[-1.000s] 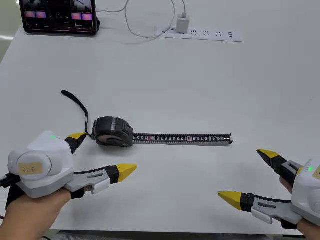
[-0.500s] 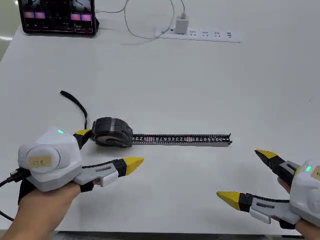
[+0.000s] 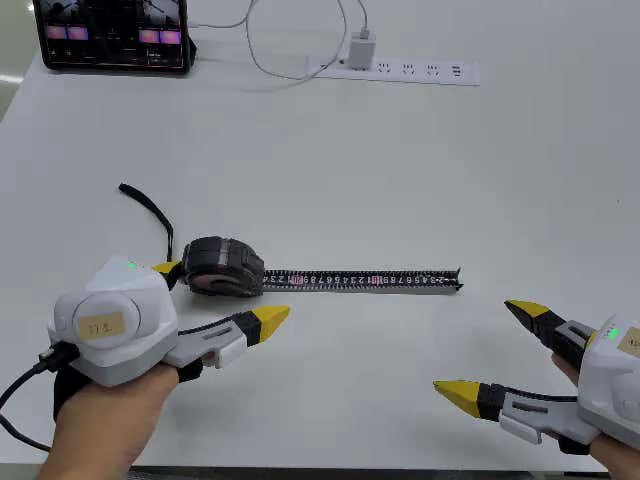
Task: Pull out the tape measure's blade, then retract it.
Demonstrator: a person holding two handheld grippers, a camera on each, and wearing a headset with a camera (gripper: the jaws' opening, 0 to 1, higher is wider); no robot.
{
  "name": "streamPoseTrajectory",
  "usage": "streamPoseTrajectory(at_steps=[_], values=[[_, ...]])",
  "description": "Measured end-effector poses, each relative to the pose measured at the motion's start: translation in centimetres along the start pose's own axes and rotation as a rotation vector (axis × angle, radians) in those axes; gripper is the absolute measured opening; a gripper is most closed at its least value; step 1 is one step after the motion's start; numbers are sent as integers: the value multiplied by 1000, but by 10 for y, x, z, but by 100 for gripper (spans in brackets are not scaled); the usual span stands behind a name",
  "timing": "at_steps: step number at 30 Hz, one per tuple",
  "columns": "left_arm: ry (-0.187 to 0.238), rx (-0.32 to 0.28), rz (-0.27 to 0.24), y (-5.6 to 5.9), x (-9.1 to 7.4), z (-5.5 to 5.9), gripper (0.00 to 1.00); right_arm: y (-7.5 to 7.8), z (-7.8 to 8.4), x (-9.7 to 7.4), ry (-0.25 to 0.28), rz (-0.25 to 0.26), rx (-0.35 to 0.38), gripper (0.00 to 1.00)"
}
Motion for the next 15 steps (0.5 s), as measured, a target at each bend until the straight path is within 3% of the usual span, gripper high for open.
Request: streamPoseTrajectory(at_steps=[15], values=[[-5, -45, -71, -2, 7, -3, 82, 3, -6, 4, 1, -21, -32, 73]])
Point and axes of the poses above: the centre of the closed fingertips' face, and the gripper's own axes: x roughly forward along the fingers, y roughly to its right, z roughly out of its underside, the point moved 4 cm from there along -x, roughly backward along the fingers, and after that the axes turned 14 degrees about -y, right-handed, at the moved point
